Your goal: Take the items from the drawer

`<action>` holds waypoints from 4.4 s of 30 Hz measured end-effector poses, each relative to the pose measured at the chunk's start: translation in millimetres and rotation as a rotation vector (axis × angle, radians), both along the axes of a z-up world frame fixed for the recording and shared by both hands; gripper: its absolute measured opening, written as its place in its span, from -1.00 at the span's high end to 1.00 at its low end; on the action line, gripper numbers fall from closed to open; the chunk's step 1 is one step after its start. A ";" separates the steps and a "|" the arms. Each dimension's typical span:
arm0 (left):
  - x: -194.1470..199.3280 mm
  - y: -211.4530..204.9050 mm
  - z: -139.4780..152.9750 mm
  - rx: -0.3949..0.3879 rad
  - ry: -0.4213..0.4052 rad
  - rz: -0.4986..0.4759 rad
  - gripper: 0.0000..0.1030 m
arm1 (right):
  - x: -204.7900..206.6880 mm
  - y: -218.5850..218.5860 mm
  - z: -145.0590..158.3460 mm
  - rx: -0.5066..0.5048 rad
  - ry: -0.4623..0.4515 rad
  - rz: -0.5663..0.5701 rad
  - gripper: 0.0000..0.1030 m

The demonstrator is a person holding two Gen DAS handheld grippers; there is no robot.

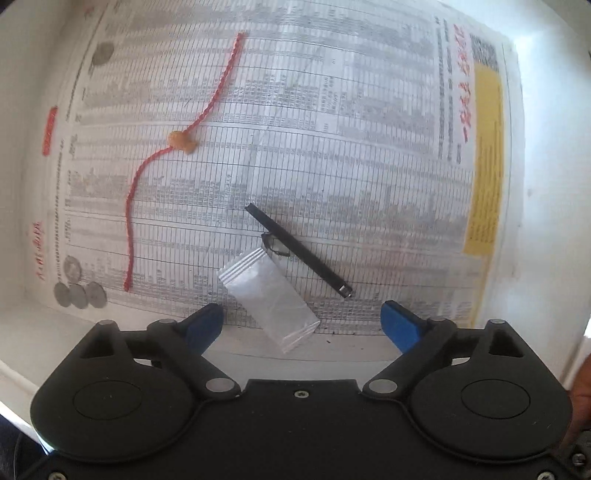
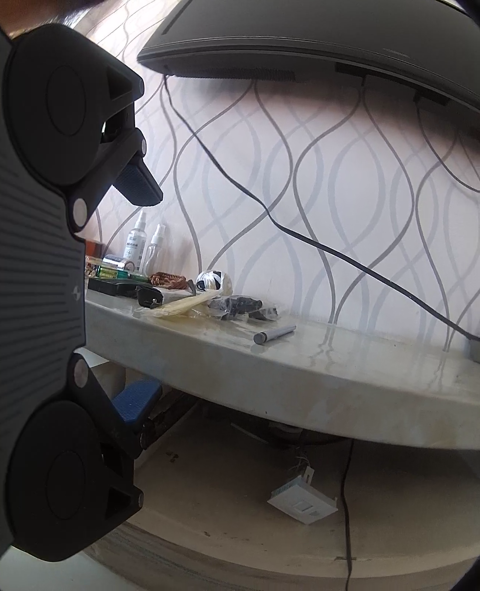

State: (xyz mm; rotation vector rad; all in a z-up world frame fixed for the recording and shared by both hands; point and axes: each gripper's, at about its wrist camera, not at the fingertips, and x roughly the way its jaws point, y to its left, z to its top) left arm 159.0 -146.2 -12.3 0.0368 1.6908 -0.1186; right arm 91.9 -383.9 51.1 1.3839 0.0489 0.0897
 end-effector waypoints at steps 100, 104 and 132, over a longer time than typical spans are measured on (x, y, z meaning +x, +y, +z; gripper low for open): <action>26.1 67.3 97.8 -0.251 -0.322 -0.396 0.29 | -4.0 -1.2 -2.9 -0.007 0.064 -0.040 -1.00; 23.9 65.8 85.2 -0.247 -0.271 -0.349 0.29 | -1.8 -0.7 -2.1 -0.009 0.068 -0.037 -1.00; 25.5 64.6 102.9 -0.379 -0.394 -0.265 1.00 | -2.3 -0.1 0.4 -0.030 0.064 -0.033 -1.00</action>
